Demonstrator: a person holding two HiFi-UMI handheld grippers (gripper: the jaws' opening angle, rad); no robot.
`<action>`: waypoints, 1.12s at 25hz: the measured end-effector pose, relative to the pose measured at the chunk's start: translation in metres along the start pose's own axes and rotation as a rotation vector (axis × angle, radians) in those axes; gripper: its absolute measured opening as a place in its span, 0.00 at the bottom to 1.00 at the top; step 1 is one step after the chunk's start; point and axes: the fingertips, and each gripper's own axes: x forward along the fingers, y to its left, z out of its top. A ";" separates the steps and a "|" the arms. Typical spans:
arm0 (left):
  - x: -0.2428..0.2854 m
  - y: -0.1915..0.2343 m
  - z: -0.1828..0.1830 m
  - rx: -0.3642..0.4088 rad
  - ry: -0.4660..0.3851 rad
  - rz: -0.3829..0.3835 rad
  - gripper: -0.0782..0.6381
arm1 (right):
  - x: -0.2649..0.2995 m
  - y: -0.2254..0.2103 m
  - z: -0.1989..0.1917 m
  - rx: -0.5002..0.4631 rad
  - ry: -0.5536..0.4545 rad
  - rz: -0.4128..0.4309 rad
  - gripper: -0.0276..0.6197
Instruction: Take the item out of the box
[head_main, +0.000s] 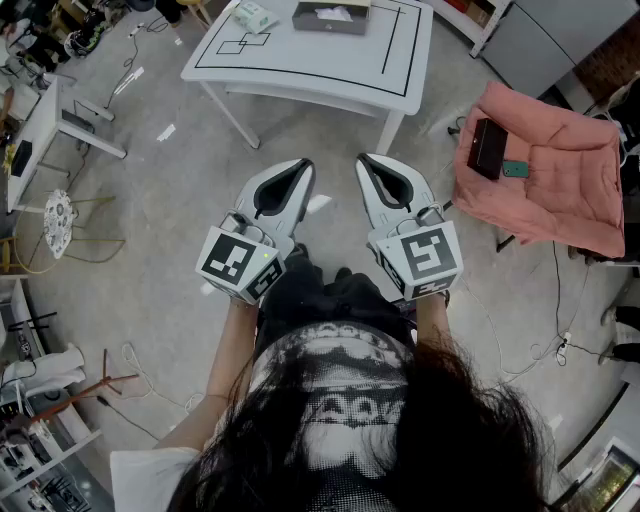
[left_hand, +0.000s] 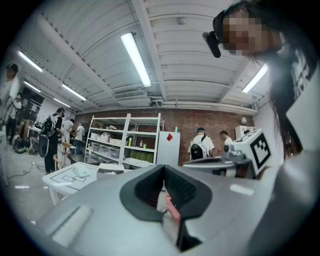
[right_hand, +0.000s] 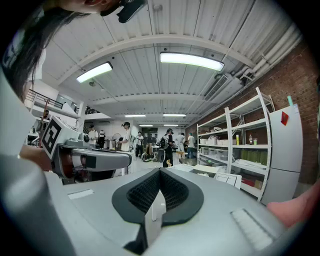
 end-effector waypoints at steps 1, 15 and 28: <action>0.003 0.002 0.000 -0.001 -0.002 -0.002 0.11 | 0.003 -0.002 -0.001 -0.001 -0.001 0.000 0.04; 0.024 0.022 -0.021 -0.022 0.037 0.020 0.11 | 0.031 -0.015 -0.016 0.028 0.006 0.039 0.04; 0.046 0.049 -0.017 0.012 0.072 0.042 0.11 | 0.060 -0.039 -0.023 0.071 0.002 0.043 0.04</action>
